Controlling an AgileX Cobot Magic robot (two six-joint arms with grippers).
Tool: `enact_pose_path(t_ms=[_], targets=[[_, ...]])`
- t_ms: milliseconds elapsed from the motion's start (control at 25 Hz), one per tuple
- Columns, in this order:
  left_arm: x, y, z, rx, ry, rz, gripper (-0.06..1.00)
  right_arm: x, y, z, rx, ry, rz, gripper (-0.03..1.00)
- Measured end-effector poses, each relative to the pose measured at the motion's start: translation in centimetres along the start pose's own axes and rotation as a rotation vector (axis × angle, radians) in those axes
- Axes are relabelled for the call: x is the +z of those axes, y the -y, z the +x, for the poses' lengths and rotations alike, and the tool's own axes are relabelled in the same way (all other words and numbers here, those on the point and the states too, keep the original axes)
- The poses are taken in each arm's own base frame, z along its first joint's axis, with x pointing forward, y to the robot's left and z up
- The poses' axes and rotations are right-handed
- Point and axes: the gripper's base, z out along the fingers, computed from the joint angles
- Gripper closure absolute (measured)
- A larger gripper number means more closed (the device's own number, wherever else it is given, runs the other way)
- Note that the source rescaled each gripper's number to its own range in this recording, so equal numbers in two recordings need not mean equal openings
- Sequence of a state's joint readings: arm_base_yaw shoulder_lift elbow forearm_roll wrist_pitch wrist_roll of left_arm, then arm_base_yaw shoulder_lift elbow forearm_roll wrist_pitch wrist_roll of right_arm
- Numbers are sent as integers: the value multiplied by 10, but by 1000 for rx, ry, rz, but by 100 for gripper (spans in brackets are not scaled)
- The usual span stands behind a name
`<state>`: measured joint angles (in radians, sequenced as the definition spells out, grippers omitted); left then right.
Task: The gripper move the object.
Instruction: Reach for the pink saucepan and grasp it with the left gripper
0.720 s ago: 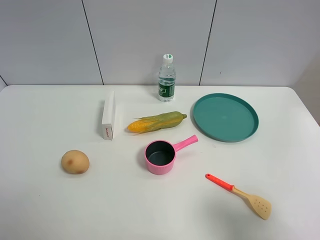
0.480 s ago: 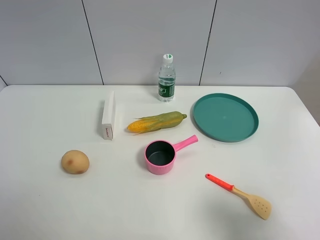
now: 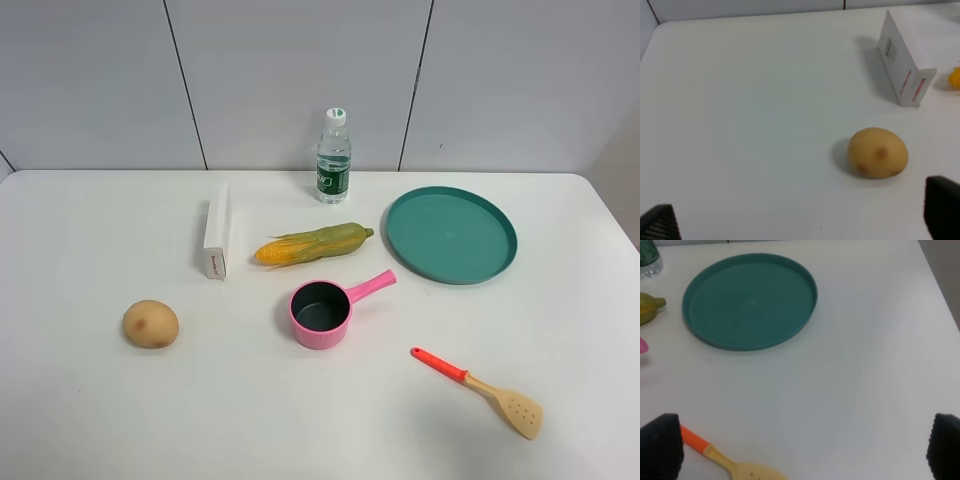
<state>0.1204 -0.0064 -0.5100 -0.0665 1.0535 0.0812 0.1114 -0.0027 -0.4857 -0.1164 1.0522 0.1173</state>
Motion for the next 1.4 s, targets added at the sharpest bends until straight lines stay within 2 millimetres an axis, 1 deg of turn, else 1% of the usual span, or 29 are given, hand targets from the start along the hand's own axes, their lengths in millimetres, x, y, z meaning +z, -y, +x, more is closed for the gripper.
enact_pose_path(t_ms=[600,680,800,1000,1120,1200,1280,1400], targets=[[0,1,0,-7,-2,6,-5,0,0,0,0,0,0,-3],[1,1,-4,-14,-11,18,-5,0,0,0,0,0,0,-3],[0,3,-20,-34,-27,44,-5,0,0,0,0,0,0,-3],[-1,7,-62,-74,-55,107,-4,0,0,0,0,0,0,-3],[9,6,-86,-76,-100,123,-4,0,0,0,0,0,0,-3],[21,5,-99,-62,-143,125,-4,0,0,0,0,0,0,-3],[32,4,-110,-51,-182,130,-4,0,0,0,0,0,0,-3],[53,3,-120,-43,-249,136,-4,0,0,0,0,0,0,-3]])
